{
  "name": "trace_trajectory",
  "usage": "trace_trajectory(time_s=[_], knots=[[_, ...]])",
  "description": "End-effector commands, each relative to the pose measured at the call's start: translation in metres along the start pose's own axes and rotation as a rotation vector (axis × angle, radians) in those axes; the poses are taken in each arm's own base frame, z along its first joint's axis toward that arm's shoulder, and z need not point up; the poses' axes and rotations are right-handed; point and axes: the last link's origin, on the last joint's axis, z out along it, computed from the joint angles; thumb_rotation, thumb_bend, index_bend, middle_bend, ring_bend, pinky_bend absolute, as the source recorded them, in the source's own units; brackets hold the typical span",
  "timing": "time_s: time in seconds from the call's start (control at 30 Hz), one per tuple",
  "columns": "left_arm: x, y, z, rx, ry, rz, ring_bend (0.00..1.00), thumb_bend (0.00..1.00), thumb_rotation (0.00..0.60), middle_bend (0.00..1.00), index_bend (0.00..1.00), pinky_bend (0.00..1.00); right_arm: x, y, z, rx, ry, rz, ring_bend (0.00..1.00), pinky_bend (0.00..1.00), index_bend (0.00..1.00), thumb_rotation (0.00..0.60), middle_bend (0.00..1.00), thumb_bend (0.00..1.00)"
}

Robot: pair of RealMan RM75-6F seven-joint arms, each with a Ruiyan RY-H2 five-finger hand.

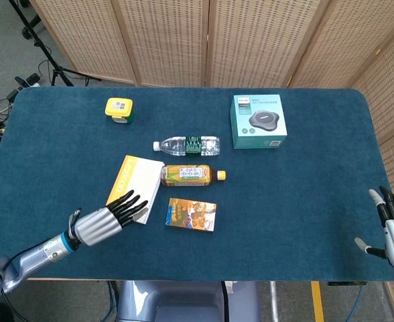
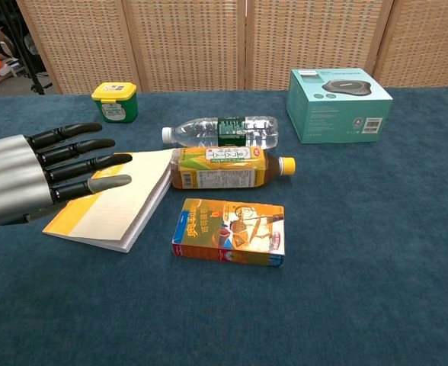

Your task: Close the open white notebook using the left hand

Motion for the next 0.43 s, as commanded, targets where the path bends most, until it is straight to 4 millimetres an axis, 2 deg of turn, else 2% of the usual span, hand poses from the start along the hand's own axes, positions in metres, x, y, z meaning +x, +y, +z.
trace_trajectory(time_s=[0.03,0.1,0.17,0.2,0.27,0.33,0.37,0.43], knots=[[0.020,-0.014,-0.004,0.198,0.095,-0.185,0.00,0.52,0.600,0.00,0.00,0.00,0.002,0.002,0.000,-0.004,0.005,0.005,0.00,0.00,0.00,0.600,0.00,0.00],[0.029,-0.022,-0.012,0.304,0.124,-0.277,0.00,0.51,0.600,0.00,0.00,0.00,0.002,0.002,0.000,-0.005,0.004,0.008,0.00,0.00,0.00,0.600,0.00,0.00],[0.039,-0.032,-0.029,0.450,0.128,-0.389,0.00,0.48,0.600,0.00,0.00,0.00,0.002,0.002,0.000,-0.004,0.004,0.009,0.00,0.00,0.00,0.600,0.00,0.00],[0.042,-0.036,-0.038,0.515,0.109,-0.429,0.00,0.43,0.600,0.00,0.00,0.00,0.002,0.002,0.000,-0.004,0.006,0.009,0.00,0.00,0.00,0.600,0.00,0.00],[0.049,-0.043,-0.065,0.683,0.019,-0.523,0.00,0.26,0.600,0.00,0.00,0.00,0.003,0.001,-0.001,-0.001,0.013,0.011,0.00,0.00,0.00,0.600,0.00,0.00],[0.061,-0.049,-0.087,0.795,-0.052,-0.608,0.00,0.05,0.600,0.00,0.00,0.00,0.003,-0.001,-0.002,0.005,0.018,0.010,0.00,0.00,0.00,0.600,0.00,0.00],[0.065,-0.051,-0.096,0.830,-0.070,-0.640,0.00,0.01,0.600,0.00,0.00,0.00,0.003,-0.001,-0.003,0.008,0.018,0.008,0.00,0.00,0.00,0.600,0.00,0.00],[0.073,-0.055,-0.115,0.905,-0.099,-0.689,0.00,0.00,0.600,0.00,0.00,0.00,0.002,-0.002,-0.003,0.012,0.021,0.003,0.00,0.00,0.00,0.600,0.00,0.00]])
